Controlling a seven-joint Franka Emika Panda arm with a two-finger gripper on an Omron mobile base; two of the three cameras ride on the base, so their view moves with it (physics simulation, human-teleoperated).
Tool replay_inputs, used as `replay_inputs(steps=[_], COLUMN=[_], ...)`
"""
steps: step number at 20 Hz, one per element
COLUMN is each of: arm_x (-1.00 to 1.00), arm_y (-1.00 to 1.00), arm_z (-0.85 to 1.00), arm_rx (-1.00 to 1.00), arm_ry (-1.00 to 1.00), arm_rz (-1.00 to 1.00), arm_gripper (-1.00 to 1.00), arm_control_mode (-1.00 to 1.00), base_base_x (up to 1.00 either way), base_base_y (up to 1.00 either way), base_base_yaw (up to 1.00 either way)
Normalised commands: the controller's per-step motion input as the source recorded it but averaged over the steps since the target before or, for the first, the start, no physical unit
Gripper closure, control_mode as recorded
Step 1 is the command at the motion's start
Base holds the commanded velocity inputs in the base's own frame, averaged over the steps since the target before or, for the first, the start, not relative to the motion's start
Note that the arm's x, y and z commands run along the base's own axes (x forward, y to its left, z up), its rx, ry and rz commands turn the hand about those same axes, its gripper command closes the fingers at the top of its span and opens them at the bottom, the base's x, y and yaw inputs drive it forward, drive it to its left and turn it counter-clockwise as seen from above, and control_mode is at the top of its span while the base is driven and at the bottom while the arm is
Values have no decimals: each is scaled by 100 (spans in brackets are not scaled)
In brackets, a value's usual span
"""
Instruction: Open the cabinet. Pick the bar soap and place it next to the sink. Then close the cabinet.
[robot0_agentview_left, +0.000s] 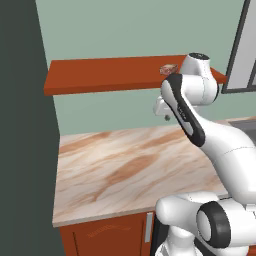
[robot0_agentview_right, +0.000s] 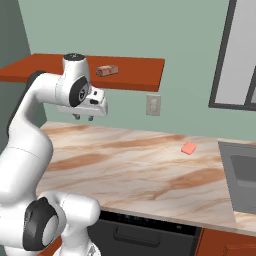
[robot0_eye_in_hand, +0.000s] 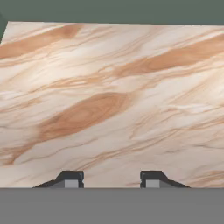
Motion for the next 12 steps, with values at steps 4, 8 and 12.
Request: replay_inputs(steps=[4,8,12], arm_x=[-10,3,0], arm_y=[-5,11,0], arm_z=[-3,21,63], arm_rx=[0,-16,-8], arm_ry=[0,-10,-29], arm_rz=[-3,-24,-37], arm_gripper=[-100,-100,-100], arm_control_mode=[-100,-100,-100], base_base_x=[0,0,0], base_base_y=[0,0,0], base_base_yaw=[0,0,0])
